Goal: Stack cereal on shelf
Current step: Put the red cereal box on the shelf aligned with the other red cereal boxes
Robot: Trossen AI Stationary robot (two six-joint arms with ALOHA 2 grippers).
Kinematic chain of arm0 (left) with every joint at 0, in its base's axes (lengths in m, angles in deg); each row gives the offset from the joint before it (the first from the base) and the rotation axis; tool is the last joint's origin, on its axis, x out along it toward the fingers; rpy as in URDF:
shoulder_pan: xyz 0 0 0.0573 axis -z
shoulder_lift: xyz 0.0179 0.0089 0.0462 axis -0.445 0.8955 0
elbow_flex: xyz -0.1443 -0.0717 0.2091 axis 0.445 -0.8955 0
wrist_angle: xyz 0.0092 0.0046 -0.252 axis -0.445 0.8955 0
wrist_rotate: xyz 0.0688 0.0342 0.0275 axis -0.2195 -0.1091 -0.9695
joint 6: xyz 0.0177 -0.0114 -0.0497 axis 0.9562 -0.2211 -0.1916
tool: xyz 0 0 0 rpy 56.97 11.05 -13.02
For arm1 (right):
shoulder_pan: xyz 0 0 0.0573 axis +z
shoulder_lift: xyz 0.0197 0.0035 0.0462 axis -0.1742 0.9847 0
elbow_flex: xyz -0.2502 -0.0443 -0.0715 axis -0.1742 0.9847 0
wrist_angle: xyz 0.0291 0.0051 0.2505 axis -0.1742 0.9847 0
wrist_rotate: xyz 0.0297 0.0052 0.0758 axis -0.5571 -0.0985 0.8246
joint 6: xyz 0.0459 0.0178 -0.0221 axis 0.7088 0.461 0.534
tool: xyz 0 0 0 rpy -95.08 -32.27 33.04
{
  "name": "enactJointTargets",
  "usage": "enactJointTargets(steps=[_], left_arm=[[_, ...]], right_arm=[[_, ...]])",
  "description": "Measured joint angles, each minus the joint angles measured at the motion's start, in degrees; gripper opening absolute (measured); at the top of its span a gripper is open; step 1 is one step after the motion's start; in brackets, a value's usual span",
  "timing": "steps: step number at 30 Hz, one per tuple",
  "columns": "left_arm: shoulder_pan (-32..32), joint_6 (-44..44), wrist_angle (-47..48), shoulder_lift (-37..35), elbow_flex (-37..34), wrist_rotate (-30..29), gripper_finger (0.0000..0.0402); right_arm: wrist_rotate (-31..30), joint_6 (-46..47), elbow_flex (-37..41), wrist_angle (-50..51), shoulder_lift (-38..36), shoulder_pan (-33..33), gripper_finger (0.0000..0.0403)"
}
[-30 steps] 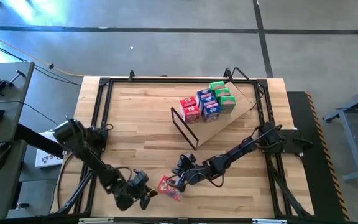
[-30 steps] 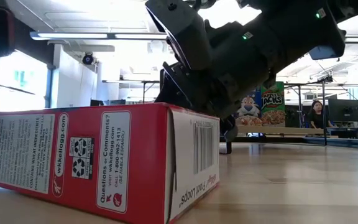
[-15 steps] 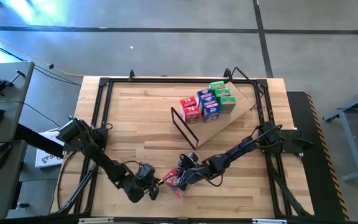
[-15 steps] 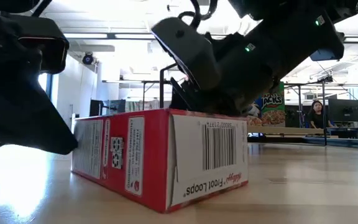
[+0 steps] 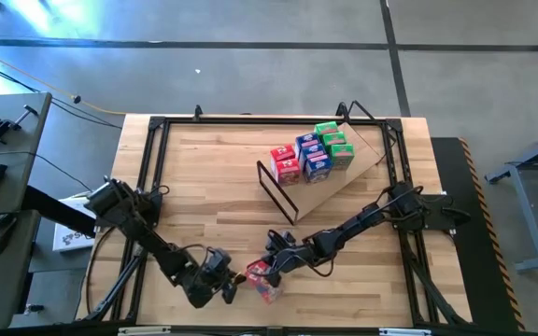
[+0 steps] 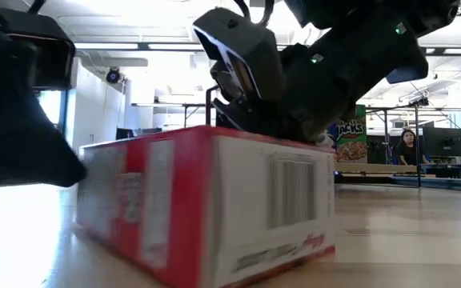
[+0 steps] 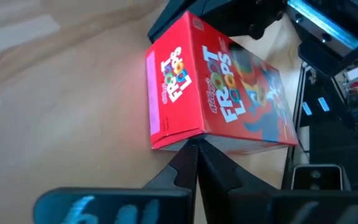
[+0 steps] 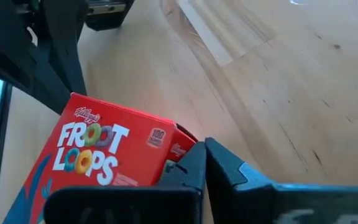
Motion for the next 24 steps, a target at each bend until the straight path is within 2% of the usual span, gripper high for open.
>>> enactJointTargets(steps=[5,13,24], left_arm=[[-1.14,2.81,-0.61,0.16,-0.03,-0.07,0.0003],[-1.67,6.34,-0.18,-0.59,-0.07,-2.53,0.0003],[-1.69,12.09,7.06,-6.80,-0.07,-8.26,0.0003]], right_arm=[[0.85,-0.05,0.06,-0.08,0.00,-0.01,0.0000],[-1.53,-2.74,0.14,-0.47,-0.29,-0.01,0.0000],[-7.18,-9.76,0.17,0.07,-4.40,-0.36,0.0000]])
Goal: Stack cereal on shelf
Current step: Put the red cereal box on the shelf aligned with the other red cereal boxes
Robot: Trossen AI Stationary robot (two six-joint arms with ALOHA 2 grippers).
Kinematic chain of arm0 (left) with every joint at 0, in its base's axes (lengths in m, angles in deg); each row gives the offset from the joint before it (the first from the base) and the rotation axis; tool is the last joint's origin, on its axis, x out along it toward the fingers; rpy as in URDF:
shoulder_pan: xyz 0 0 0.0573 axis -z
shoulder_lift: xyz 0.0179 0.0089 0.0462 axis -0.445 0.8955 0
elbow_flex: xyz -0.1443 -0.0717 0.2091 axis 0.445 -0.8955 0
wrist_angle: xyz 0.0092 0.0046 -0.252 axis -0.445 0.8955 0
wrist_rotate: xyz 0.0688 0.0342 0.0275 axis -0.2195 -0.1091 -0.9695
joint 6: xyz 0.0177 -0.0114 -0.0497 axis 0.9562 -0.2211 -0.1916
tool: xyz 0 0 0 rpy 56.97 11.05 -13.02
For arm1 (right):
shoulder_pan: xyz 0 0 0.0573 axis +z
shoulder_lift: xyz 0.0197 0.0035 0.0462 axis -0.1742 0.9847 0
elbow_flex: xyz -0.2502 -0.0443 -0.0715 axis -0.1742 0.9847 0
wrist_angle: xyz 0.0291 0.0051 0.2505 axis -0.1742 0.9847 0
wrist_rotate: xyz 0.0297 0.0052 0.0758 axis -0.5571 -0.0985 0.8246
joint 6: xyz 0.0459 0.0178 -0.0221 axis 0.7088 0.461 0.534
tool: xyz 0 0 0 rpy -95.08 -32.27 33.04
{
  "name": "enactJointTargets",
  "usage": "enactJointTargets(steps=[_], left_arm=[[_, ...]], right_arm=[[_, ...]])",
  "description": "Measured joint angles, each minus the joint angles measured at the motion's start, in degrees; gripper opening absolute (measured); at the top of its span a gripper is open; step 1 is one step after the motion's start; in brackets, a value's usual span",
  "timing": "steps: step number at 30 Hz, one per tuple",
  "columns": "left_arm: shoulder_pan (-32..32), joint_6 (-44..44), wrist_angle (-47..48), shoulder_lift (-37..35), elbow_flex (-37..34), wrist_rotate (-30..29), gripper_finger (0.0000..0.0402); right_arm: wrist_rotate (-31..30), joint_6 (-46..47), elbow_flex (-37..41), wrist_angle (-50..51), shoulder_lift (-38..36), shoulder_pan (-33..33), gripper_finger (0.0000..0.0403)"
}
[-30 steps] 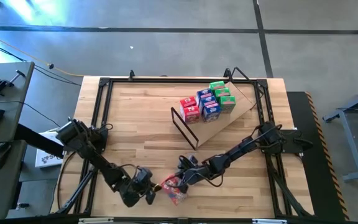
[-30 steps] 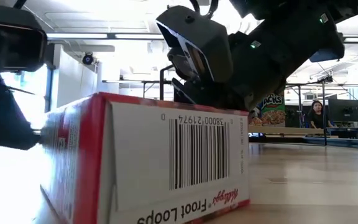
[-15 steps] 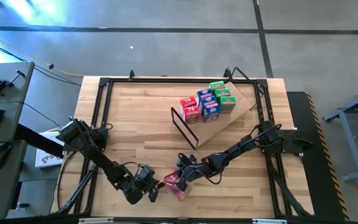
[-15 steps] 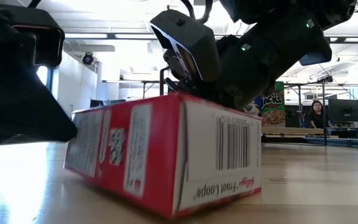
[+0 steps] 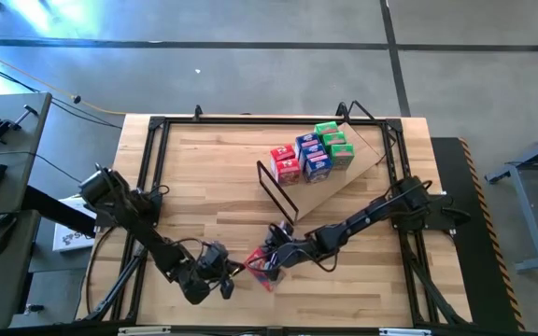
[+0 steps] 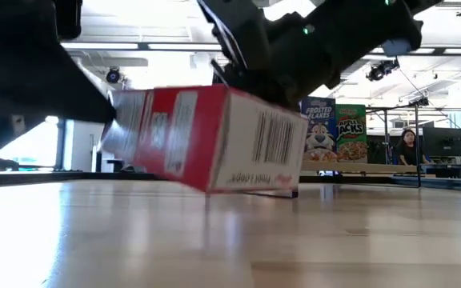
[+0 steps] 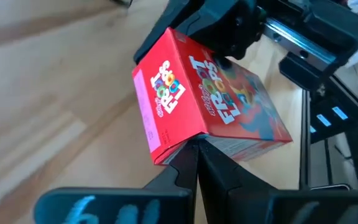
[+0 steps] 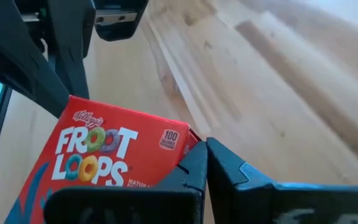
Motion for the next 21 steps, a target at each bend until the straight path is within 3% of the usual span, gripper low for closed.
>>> enactJointTargets(steps=[7,14,21], left_arm=[[0.00,8.78,0.70,-2.66,-0.07,-2.98,0.0003],[-0.02,18.40,0.85,-2.96,-0.11,-7.85,0.0003],[0.07,30.94,0.72,-2.96,-0.11,-11.21,0.0003]], right_arm=[[-1.81,-4.23,-0.02,-0.94,-0.78,0.04,0.0000],[-10.07,-10.84,-0.11,-3.47,-0.87,0.16,0.0000],[-13.93,-17.36,-0.11,-5.32,-0.87,0.28,0.0000]])
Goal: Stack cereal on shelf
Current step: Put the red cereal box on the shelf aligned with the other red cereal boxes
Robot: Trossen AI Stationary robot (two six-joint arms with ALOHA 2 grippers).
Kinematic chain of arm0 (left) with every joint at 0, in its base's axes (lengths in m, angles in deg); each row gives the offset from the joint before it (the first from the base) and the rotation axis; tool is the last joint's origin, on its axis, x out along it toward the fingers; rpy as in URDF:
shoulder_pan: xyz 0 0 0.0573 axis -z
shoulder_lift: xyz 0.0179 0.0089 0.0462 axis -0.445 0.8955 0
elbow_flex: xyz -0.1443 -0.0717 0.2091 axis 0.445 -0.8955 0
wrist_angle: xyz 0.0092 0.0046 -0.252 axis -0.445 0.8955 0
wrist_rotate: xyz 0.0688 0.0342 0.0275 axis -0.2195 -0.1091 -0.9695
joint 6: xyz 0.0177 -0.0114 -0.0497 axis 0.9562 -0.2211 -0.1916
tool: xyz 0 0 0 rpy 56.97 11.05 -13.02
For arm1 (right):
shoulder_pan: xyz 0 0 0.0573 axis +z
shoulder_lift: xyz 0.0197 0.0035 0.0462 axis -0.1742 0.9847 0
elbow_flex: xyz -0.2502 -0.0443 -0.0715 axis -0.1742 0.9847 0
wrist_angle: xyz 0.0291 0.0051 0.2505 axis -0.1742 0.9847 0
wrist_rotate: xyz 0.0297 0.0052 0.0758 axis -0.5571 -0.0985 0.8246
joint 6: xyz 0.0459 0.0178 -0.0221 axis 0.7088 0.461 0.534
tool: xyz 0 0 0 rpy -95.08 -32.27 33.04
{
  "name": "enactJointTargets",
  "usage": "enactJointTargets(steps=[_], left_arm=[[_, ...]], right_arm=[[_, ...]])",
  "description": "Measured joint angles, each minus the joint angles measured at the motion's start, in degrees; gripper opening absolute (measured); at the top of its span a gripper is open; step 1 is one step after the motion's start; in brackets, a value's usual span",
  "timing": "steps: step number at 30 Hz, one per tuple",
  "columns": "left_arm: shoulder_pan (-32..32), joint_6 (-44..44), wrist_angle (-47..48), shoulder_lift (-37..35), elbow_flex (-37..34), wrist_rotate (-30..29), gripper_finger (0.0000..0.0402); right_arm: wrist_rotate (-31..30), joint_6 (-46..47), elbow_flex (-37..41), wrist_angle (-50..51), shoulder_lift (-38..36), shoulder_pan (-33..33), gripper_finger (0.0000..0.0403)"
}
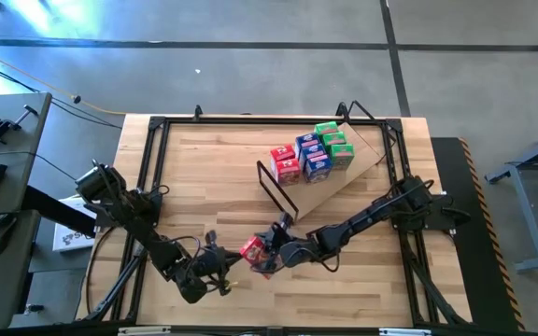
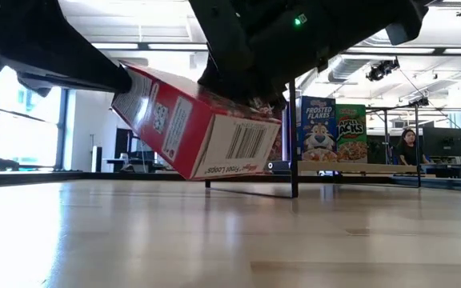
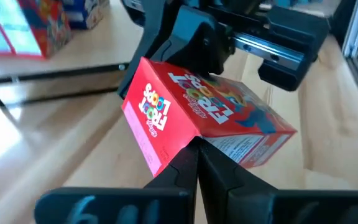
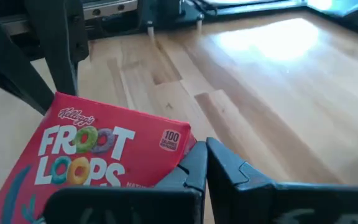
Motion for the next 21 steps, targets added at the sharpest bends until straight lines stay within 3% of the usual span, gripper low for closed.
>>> enactJointTargets(steps=[11,21], left_arm=[[0.00,22.06,-0.56,-1.72,0.20,-1.15,0.0003],[-0.13,49.48,-1.34,-3.02,7.04,-2.18,0.0003]], right_arm=[[-10.19,-16.81,0.14,-3.52,-0.07,2.70,0.0000],[-8.35,-15.80,1.20,-5.15,0.26,3.25,0.0016]])
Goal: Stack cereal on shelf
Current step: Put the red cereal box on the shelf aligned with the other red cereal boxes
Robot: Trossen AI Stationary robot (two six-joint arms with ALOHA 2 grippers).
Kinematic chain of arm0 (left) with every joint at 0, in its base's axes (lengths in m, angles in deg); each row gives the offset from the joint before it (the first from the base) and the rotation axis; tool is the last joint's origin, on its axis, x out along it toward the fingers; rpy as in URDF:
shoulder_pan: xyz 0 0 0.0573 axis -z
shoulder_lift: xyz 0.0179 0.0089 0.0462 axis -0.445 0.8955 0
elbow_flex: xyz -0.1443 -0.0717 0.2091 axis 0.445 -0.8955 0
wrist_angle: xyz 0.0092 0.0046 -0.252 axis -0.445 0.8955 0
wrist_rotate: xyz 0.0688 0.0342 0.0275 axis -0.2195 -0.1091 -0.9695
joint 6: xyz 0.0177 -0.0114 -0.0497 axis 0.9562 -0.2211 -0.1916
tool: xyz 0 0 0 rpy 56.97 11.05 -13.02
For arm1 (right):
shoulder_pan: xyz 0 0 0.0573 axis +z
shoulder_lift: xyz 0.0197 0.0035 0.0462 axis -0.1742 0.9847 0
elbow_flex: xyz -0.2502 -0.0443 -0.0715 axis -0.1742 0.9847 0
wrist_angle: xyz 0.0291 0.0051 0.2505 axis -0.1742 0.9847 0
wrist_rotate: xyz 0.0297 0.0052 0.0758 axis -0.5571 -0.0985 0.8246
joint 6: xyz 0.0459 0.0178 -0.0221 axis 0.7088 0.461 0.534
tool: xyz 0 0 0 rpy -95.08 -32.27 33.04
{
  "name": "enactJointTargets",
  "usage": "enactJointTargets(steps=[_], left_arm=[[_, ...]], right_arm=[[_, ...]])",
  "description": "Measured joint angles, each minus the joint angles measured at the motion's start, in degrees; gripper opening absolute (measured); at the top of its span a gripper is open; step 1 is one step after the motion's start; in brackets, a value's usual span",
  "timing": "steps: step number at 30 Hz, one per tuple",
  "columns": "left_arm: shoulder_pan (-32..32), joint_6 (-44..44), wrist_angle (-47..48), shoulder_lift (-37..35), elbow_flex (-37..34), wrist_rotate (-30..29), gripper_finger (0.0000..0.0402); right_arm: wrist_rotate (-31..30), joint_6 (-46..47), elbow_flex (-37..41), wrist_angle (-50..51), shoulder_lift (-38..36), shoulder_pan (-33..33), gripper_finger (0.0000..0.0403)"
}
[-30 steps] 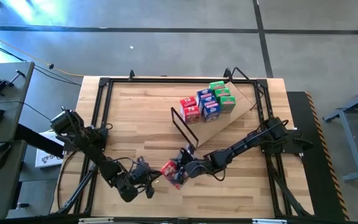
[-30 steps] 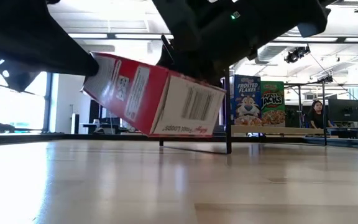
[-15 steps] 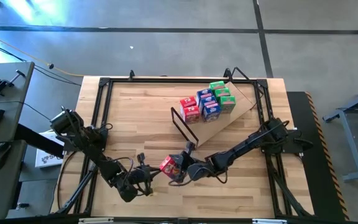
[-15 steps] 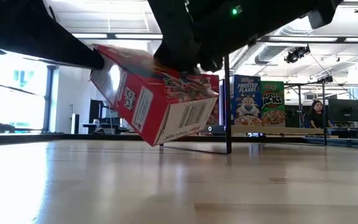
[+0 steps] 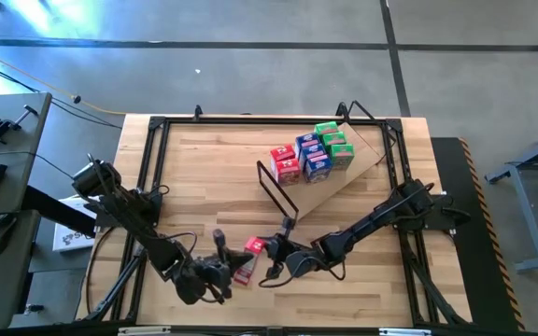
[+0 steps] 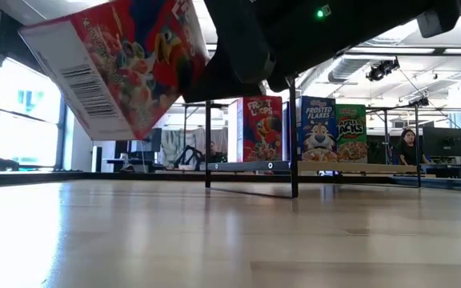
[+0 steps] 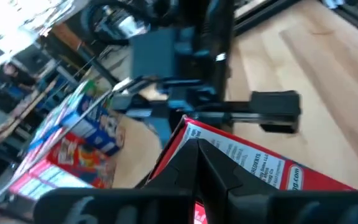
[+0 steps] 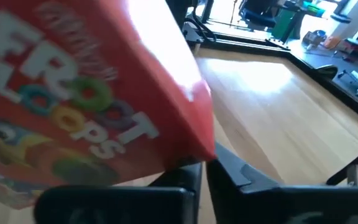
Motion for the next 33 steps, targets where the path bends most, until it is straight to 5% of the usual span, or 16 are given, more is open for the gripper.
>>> enactJointTargets(steps=[9,24,33], left_arm=[[2.76,-7.04,7.70,0.94,0.20,4.29,0.0003],[4.87,-9.74,9.05,2.76,0.20,7.81,0.0003],[4.87,-9.76,9.70,2.76,0.20,10.39,0.0032]], right_arm=[[0.48,0.74,0.00,0.50,0.00,0.54,0.0103],[0.90,-1.57,-0.02,1.28,-0.13,3.34,0.0121],[1.90,2.41,-0.04,4.48,-0.28,3.57,0.0184]])
